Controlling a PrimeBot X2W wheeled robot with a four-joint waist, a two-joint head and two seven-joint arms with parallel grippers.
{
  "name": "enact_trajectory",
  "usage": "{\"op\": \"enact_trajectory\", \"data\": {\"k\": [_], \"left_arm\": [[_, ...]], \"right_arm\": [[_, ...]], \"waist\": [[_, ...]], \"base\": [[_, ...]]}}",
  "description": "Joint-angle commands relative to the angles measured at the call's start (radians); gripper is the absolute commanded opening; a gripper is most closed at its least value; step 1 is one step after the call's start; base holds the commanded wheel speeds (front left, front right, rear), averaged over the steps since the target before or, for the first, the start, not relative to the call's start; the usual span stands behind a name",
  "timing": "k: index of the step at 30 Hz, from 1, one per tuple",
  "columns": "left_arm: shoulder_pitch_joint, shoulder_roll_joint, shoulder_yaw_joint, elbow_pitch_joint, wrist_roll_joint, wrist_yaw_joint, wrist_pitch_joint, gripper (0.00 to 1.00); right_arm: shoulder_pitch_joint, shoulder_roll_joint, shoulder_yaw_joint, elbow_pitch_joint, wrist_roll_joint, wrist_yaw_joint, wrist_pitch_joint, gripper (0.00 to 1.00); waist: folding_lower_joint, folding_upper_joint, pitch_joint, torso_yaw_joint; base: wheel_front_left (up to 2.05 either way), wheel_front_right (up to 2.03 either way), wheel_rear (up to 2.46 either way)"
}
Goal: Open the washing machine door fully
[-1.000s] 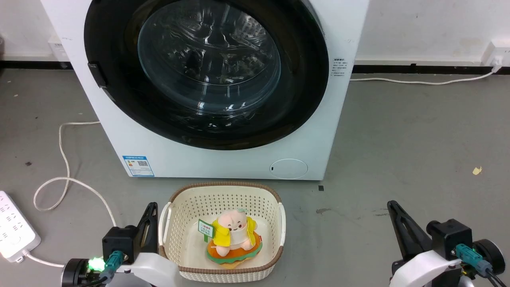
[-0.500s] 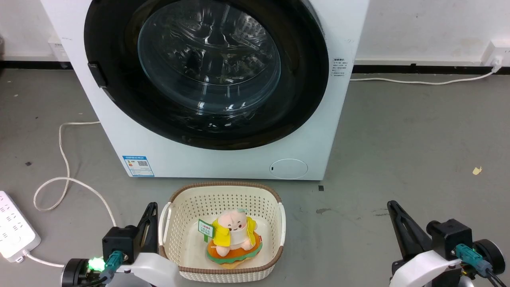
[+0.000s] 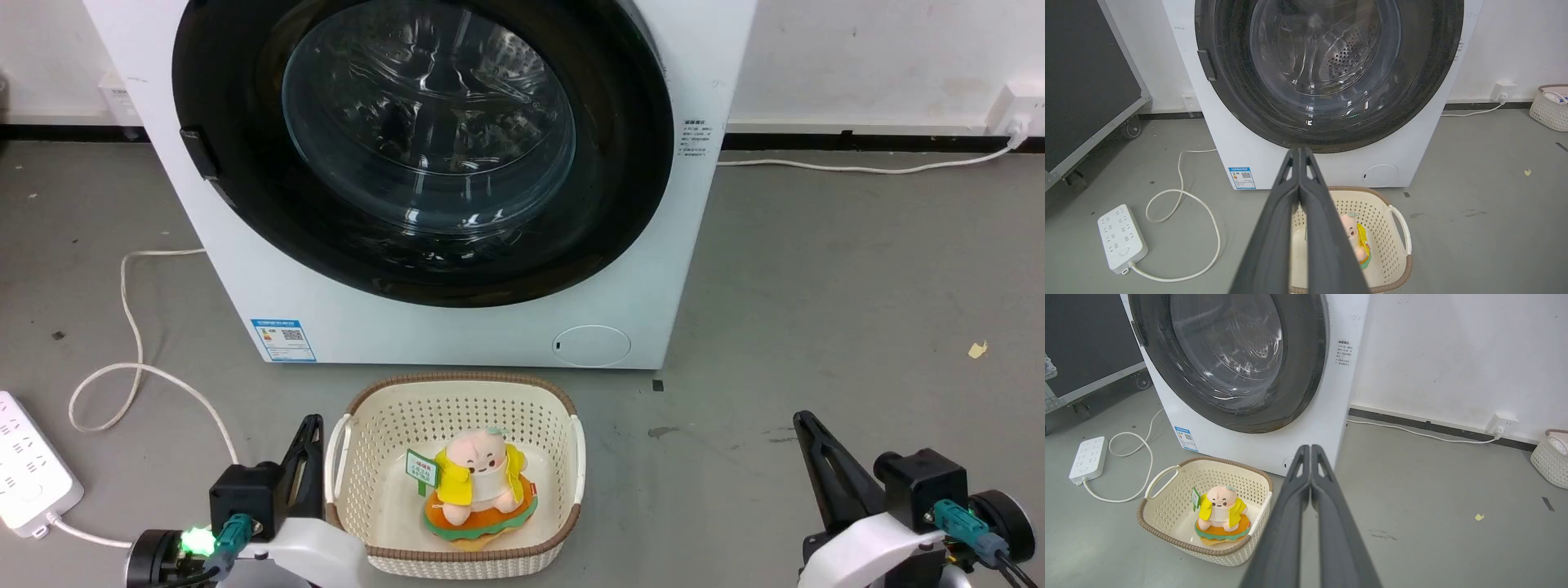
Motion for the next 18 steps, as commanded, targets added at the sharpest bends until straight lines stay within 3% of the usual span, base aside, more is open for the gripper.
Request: {"op": "enact_trajectory", "data": {"k": [1, 12, 13, 18], "left_arm": [[-0.015, 0.000, 0.001, -0.004, 0.009, 0.003, 0.000, 0.00], [-0.015, 0.000, 0.001, -0.004, 0.009, 0.003, 0.000, 0.00], [0.000, 0.000, 0.000, 0.000, -0.001, 0.000, 0.000, 1.00], [0.001, 0.000, -0.002, 0.001, -0.002, 0.001, -0.004, 1.00]], "right_arm": [[-0.012, 0.005, -0.001, -0.004, -0.008, -0.001, 0.001, 0.00], [-0.012, 0.005, -0.001, -0.004, -0.008, -0.001, 0.001, 0.00], [0.000, 0.000, 0.000, 0.000, 0.001, 0.000, 0.000, 1.00], [0.001, 0.000, 0.001, 0.000, 0.004, 0.000, -0.004, 1.00]], "waist": [[0.0000, 0.0000, 0.000, 0.000], [0.0000, 0.0000, 0.000, 0.000], [0.0000, 0.0000, 0.000, 0.000], [0.0000, 0.0000, 0.000, 0.000]], "base": [[0.00, 0.00, 0.00], [0.00, 0.00, 0.00], [0.00, 0.00, 0.00], [0.00, 0.00, 0.00]]}}
